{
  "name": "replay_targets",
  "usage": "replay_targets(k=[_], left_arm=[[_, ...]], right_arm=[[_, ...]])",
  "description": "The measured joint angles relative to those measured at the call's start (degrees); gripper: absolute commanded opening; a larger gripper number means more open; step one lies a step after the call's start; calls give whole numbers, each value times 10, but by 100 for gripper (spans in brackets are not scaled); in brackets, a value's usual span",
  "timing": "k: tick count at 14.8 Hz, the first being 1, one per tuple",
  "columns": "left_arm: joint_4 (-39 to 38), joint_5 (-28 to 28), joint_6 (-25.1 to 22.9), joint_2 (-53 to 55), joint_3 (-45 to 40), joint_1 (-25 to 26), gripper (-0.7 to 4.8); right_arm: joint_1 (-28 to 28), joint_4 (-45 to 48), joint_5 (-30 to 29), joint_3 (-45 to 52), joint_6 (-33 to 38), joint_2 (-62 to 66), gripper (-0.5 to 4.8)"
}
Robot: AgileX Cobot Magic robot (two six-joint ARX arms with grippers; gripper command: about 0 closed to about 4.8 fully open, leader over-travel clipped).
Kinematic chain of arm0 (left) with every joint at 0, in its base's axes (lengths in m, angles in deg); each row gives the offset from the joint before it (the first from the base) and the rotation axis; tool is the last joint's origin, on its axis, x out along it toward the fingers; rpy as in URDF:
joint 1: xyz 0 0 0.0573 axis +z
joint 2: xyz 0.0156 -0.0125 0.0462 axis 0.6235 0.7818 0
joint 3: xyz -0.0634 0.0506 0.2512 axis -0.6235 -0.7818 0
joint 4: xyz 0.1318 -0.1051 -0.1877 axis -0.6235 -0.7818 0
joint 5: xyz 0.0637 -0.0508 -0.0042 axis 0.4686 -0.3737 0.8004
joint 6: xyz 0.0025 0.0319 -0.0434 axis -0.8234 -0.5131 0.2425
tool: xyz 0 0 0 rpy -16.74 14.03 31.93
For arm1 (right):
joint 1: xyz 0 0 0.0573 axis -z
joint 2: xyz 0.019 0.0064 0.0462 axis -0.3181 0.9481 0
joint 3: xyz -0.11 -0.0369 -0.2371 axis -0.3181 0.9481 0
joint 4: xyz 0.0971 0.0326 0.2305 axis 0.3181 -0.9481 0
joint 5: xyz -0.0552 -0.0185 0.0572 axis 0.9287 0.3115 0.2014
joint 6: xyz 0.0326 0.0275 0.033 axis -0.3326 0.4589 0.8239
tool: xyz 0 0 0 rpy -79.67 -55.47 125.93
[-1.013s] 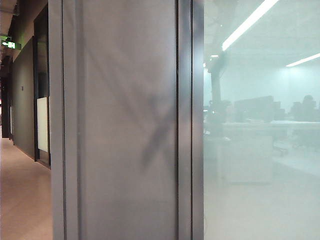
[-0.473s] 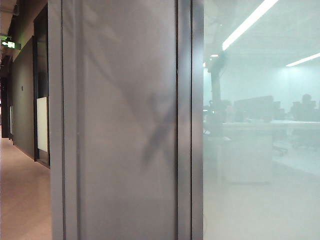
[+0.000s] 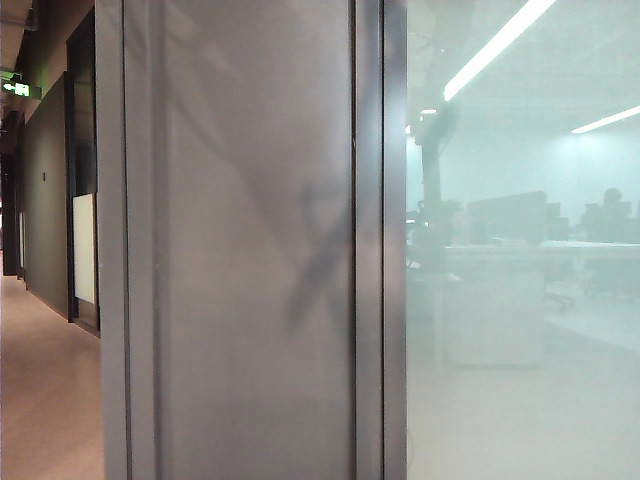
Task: Raise the arm to find the leftmost switch on the wall and turn off the lights.
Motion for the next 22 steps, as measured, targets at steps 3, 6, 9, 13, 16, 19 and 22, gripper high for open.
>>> replay_targets(k=[3,6,9,13,16,19,22], left_arm=[[8,10,-4,7,0,-5,-6],[19,17,-16,15,2,-6,-6],[21,20,-16,15,2,-6,-6],[31,16,-14,11,1,-5,-5],[11,-61,-2,-28,-1,-5,-5],[-54,-67,-3,-85,-1,-5,-5],[-197,-68,-77,-178,-1,-5,-6]], right_arm=[[0,-2,-11,0,0,0,-1],[0,-7,-11,0,0,0,-1],[0,-8,-11,0,0,0,-1],[0,-8,-11,0,0,0,-1],[0,-10,-13,0,0,-2,-1],[0,-12,-13,0,0,-14,-1],[2,-31,-13,0,0,-30,-1]])
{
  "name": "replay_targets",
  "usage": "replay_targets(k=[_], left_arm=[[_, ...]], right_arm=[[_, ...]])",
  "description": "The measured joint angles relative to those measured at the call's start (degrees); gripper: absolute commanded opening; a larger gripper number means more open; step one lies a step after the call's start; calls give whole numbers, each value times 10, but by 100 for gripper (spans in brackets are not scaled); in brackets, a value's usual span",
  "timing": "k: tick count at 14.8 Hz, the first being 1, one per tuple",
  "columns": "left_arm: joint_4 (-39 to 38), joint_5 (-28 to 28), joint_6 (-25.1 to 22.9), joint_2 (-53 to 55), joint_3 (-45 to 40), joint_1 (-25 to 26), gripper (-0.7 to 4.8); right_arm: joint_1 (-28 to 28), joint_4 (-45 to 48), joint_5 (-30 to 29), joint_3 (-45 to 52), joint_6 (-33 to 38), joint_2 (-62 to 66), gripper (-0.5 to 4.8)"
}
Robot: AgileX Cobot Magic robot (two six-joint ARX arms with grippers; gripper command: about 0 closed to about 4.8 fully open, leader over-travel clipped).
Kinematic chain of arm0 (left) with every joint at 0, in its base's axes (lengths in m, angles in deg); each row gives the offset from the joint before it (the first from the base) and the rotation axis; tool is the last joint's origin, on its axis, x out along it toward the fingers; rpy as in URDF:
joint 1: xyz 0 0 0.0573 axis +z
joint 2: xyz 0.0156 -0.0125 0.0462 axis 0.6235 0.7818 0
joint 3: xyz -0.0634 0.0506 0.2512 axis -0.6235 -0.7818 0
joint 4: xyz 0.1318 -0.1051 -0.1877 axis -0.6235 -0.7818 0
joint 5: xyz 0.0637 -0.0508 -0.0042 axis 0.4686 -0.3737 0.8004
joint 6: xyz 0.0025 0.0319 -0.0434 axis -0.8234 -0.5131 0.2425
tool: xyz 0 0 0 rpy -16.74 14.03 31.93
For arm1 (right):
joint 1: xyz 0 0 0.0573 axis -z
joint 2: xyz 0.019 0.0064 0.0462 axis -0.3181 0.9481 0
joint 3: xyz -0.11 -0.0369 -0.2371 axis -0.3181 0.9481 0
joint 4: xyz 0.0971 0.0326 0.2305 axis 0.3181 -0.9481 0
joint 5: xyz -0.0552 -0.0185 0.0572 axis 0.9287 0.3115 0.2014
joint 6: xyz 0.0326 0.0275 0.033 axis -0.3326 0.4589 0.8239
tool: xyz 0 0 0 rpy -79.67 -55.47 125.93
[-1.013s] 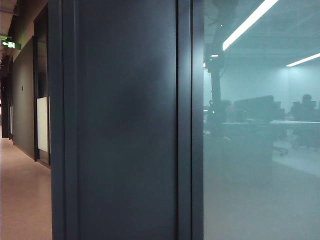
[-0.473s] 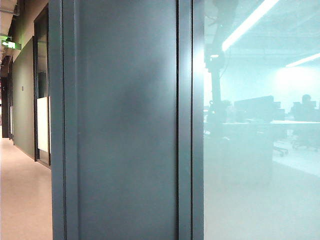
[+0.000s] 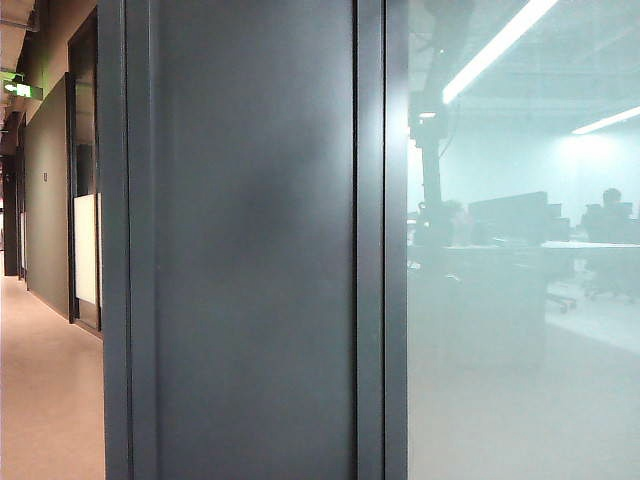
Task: Raise the arm to find the leftmost switch on the wall and turn off the lights.
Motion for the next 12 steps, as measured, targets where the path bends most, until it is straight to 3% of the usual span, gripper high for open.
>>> replay_targets(k=[2,4,7,11,12], left_arm=[[-113,0,-78,-71,-5,0,-5],[-175,11,-90,-148,-48,0,-6],[-206,136,-125,-308,-194,0,-6],[-248,358,-137,-533,-415,0,-5],[-277,370,-141,-567,-454,0,-6]], right_arm=[[0,-25,5,0,0,-19,-1],[0,-60,28,0,0,-40,-1],[0,-102,71,5,-3,-85,-1],[0,-190,217,50,-60,-147,-1],[0,-202,235,75,-65,-164,-1]])
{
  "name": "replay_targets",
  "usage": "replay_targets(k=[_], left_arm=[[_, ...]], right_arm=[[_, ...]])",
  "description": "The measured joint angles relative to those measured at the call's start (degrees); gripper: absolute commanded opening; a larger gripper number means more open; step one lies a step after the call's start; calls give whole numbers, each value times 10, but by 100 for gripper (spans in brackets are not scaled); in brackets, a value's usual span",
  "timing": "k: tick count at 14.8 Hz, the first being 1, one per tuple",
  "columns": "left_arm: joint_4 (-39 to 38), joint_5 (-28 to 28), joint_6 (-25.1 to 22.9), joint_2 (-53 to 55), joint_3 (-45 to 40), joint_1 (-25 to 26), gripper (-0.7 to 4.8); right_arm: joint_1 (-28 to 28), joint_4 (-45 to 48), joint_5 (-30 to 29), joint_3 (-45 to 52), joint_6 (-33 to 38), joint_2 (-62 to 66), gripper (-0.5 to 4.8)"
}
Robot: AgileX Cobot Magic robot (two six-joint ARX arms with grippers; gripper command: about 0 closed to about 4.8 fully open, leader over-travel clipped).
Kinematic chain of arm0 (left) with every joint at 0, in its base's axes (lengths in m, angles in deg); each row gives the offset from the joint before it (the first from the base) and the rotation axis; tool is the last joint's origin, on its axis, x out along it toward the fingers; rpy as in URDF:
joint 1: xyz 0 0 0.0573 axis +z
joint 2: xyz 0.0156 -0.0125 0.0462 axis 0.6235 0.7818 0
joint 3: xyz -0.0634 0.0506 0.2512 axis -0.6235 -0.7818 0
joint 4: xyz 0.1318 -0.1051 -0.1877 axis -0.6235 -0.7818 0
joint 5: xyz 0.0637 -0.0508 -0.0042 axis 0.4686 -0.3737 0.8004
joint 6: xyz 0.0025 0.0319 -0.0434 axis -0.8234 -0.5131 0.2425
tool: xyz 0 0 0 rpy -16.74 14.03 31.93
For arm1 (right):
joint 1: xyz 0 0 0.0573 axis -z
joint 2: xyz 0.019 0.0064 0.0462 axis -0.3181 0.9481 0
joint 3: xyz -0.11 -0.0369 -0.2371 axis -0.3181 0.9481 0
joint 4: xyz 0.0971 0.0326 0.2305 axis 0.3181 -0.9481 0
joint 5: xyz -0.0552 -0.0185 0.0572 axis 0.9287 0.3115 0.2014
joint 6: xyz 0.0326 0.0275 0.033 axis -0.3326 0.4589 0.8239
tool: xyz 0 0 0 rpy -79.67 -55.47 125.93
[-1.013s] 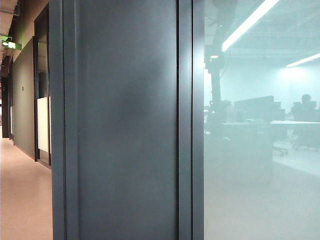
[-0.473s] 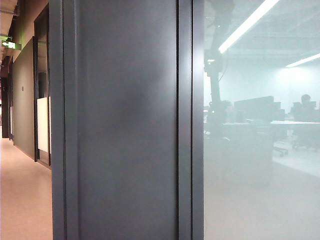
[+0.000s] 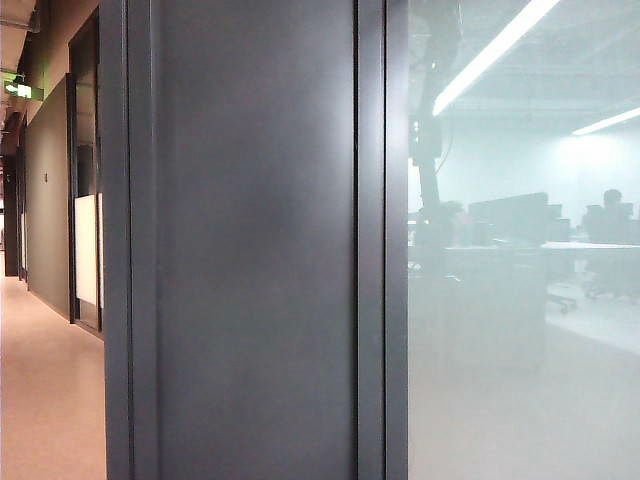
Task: Raise the arm to find the leftmost switch on the wall and turn off the lights.
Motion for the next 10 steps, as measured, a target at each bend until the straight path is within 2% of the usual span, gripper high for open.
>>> replay_targets(k=[4,6,8,10], left_arm=[[-49,14,17,-90,-159,0,-5],[-59,17,20,-94,-198,0,-6],[-63,50,20,-94,-235,0,-6],[-63,54,22,-94,-273,0,-6]], right_arm=[[0,0,88,149,-3,-88,-1],[0,-11,136,232,-2,-152,-1],[0,-3,205,299,-1,-224,-1],[0,-10,242,362,0,-310,-1]])
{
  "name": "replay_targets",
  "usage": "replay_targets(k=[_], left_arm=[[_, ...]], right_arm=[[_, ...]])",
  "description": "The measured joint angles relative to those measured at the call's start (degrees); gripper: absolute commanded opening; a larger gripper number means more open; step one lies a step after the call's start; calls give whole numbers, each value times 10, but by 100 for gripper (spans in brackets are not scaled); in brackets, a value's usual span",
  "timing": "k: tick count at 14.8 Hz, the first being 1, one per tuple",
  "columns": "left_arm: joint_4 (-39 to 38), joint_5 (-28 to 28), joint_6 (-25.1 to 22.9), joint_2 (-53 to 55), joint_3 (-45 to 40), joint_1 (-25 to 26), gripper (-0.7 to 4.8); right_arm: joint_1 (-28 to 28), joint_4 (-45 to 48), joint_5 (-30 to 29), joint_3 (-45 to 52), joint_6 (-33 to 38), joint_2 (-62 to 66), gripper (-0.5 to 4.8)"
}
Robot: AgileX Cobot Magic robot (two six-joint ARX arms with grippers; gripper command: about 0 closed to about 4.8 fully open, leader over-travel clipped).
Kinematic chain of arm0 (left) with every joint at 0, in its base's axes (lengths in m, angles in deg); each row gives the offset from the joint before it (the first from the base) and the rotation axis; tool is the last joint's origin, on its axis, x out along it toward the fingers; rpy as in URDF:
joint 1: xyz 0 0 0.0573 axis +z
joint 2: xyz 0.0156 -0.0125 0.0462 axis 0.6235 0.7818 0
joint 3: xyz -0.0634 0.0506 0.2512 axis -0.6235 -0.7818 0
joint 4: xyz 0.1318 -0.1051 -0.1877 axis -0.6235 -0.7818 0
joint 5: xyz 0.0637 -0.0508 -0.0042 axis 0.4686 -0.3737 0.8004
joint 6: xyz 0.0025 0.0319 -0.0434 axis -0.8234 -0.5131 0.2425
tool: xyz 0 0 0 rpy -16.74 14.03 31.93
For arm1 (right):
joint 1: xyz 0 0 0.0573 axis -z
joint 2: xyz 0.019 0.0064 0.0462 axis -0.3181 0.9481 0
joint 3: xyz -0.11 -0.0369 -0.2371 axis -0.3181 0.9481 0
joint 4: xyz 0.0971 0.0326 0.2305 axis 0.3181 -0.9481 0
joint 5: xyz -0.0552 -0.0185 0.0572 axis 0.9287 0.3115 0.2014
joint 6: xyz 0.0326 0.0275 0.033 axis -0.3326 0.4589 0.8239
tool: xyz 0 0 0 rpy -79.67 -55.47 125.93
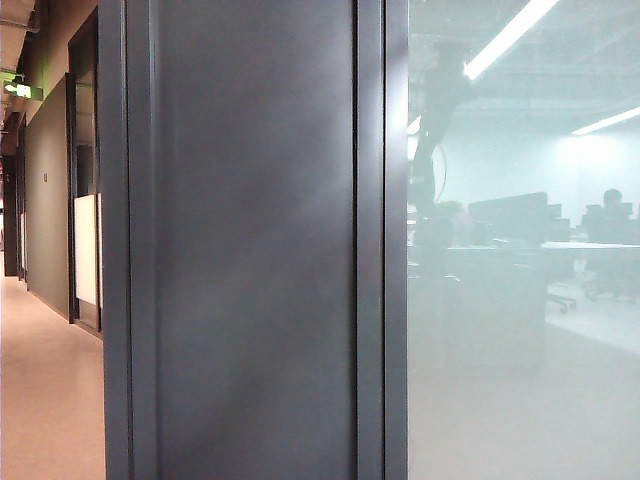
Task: Raise the arm to find the leftmost switch on the wall and turn off the lights.
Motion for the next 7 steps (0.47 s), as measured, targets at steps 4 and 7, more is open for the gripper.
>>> replay_targets(k=[4,7], left_arm=[[14,-3,2,0,-22,0,-5],[18,-12,2,0,-22,0,-5]], right_arm=[[0,-92,3,24,0,-89,-1],[0,-100,3,24,0,-96,-1]])
